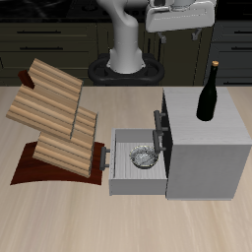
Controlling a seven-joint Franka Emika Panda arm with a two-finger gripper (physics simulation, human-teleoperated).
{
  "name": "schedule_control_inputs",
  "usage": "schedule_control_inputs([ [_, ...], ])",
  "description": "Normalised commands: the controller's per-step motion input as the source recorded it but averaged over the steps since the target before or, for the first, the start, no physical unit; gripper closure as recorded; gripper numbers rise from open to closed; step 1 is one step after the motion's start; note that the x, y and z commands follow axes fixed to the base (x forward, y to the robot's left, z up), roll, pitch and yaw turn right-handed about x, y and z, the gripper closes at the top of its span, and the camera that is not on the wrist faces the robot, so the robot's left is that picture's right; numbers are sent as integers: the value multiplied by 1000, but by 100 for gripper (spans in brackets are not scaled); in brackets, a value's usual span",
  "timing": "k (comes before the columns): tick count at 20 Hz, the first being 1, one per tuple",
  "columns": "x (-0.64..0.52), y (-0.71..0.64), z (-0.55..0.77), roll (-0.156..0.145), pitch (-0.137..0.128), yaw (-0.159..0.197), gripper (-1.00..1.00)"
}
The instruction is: Place the wine bottle on the top layer of the wine rack
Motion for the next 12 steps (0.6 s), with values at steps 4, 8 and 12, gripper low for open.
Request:
schedule_control_inputs([
  [4,91,74,27,20,8,1,-100],
  [8,195,14,56,-4,12,-30,-100],
  [12,114,98,97,-9,-81,8,-100],
])
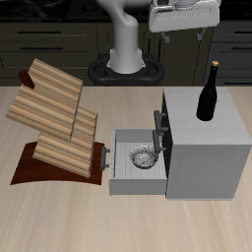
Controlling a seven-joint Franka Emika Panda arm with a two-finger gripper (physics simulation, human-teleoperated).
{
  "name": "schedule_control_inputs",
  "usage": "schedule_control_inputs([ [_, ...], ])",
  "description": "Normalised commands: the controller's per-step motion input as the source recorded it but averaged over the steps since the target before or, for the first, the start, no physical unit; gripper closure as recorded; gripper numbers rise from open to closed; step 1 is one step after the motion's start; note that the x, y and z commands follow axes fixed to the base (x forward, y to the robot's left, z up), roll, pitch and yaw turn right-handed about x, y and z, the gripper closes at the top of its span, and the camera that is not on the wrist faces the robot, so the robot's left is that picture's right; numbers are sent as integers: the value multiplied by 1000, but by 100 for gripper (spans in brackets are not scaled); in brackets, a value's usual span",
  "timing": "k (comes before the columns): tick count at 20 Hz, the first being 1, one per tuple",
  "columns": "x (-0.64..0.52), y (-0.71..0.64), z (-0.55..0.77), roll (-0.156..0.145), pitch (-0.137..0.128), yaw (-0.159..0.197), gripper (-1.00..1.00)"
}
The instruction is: Place the wine bottle on the top layer of the wine rack
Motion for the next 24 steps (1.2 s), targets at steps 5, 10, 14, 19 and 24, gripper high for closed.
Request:
schedule_control_inputs([
  [5,39,165,213,-17,-240,94,-100],
  [10,93,26,259,11,-222,56,-100],
  [14,293,-18,72,-40,-112,27,-100],
  [19,304,-91,-12,-42,-99,-19,-100],
  [24,279,-1,-21,-2,-171,0,-100],
])
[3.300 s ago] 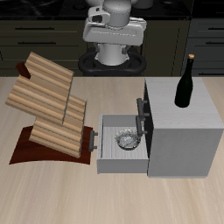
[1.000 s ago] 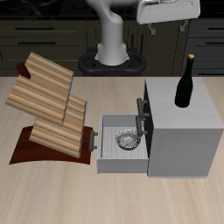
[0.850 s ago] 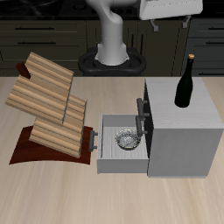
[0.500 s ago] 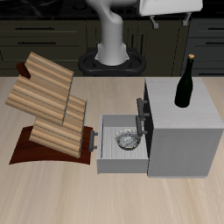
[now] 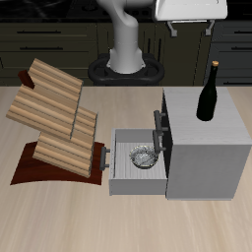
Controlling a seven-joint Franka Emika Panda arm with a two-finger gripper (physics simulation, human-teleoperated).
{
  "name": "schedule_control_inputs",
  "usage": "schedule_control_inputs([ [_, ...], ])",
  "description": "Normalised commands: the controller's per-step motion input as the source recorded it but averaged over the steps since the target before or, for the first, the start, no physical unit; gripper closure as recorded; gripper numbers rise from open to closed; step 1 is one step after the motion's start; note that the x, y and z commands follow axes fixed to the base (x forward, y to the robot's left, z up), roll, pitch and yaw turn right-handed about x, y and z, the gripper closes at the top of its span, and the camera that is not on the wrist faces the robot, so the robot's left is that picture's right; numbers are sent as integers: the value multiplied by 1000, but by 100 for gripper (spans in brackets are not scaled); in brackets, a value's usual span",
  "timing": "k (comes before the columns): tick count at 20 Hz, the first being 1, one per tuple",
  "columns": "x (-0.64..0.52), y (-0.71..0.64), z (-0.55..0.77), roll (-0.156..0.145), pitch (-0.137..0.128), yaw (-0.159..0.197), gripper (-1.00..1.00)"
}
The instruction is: Place the wine bottle on the top layer of the wine rack
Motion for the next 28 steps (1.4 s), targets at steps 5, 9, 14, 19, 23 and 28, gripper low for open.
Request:
schedule_control_inputs([
  [5,192,106,31,6,-172,-30,-100],
  [9,170,90,28,-17,-112,-18,-100],
  [14,167,138,-88,58,-38,83,-100],
  [19,167,81,33,2,-110,42,-100],
  [23,269,-71,39,-26,-32,-53,-100],
  [28,324,-140,72,-35,-38,-4,-100],
])
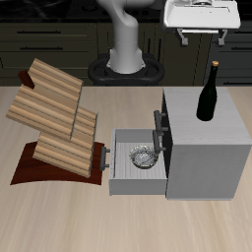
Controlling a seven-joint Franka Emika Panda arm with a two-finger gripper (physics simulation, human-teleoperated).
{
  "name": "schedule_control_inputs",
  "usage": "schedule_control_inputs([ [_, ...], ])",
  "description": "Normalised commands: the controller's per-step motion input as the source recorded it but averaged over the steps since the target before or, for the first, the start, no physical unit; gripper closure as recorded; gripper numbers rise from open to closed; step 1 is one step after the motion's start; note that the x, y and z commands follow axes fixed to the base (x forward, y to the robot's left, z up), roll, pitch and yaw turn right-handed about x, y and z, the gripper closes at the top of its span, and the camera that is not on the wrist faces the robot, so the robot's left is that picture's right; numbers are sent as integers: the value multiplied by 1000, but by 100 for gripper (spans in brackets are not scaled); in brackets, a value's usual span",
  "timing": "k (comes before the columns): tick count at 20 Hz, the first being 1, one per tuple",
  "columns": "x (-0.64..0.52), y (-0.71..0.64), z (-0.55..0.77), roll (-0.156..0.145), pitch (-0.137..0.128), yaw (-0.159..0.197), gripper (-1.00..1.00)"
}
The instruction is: Place the wine bottle on the top layer of the wine rack
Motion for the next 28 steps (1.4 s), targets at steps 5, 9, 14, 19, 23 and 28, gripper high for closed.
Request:
schedule_control_inputs([
  [5,302,-115,-39,-49,23,-54,-100],
  [9,105,-1,-60,3,2,18,-100],
  [14,228,103,-95,4,11,-5,-100],
  [19,156,56,-147,1,0,27,-100],
  [23,161,91,-112,11,-4,11,-100],
  [28,119,32,-139,-6,25,-2,-100],
])
